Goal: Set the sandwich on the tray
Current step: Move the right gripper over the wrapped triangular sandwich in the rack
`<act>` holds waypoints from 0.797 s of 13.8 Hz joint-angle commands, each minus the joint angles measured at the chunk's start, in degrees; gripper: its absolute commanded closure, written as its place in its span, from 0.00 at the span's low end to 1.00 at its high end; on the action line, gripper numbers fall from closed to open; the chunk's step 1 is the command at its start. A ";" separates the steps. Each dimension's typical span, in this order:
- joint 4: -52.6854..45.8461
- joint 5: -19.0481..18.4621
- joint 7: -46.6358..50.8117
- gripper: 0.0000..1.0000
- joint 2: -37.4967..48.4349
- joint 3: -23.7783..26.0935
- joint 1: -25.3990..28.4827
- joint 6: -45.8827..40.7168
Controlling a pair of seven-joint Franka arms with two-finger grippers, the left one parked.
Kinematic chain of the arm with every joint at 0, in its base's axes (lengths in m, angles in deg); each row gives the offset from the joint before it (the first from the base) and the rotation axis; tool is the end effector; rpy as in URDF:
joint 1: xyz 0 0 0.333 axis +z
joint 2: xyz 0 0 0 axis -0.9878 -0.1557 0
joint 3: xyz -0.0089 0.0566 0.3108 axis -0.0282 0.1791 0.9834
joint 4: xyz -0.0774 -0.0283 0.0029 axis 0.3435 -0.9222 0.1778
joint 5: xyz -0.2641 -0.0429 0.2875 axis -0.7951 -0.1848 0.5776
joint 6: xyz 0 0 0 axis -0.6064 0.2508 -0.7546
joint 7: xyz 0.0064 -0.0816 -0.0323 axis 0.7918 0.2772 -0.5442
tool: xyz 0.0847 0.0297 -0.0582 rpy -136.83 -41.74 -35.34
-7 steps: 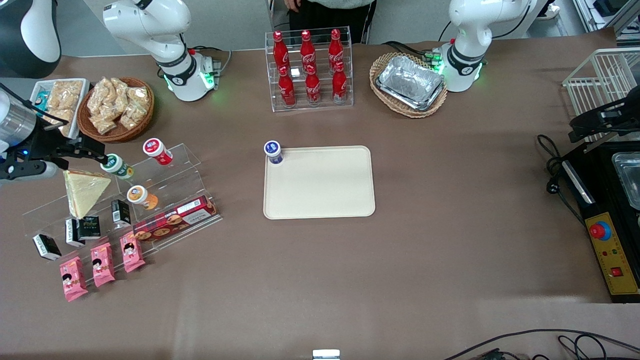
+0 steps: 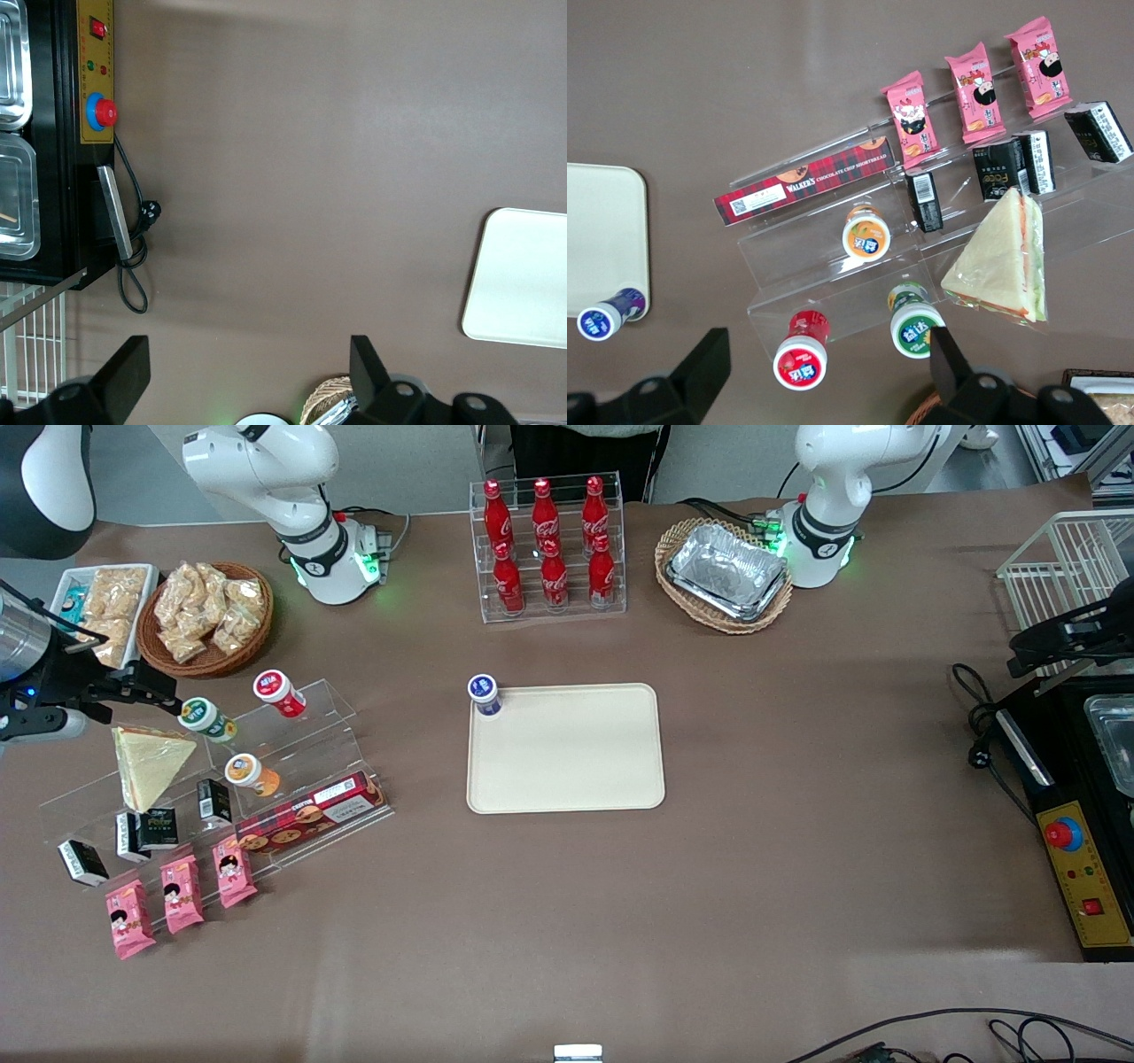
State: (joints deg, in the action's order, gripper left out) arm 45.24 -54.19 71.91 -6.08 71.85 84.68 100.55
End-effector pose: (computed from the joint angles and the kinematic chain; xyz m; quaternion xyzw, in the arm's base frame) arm 0.5326 -0.0307 0.5790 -0.9994 -0.0283 0.0174 0.0130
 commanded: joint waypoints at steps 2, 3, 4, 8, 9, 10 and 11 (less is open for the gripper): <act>-1.34 -0.01 0.63 0.00 -0.06 -0.95 -0.57 -3.06; -1.34 -0.01 0.72 0.00 0.29 -1.04 -0.65 -3.07; -1.34 -0.01 0.72 0.00 0.38 -1.39 -0.83 -3.07; -1.34 0.26 1.94 0.00 0.82 -4.46 -1.88 -3.08; -1.43 0.34 3.17 0.00 0.82 -5.43 -1.80 -2.99; -1.43 0.35 4.74 0.00 0.82 -6.05 -1.80 -2.55; -1.43 0.35 6.41 0.00 0.82 -6.31 -1.97 -2.20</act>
State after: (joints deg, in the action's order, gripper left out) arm 44.51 -54.18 74.08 -5.62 66.31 83.17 98.60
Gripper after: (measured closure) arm 0.000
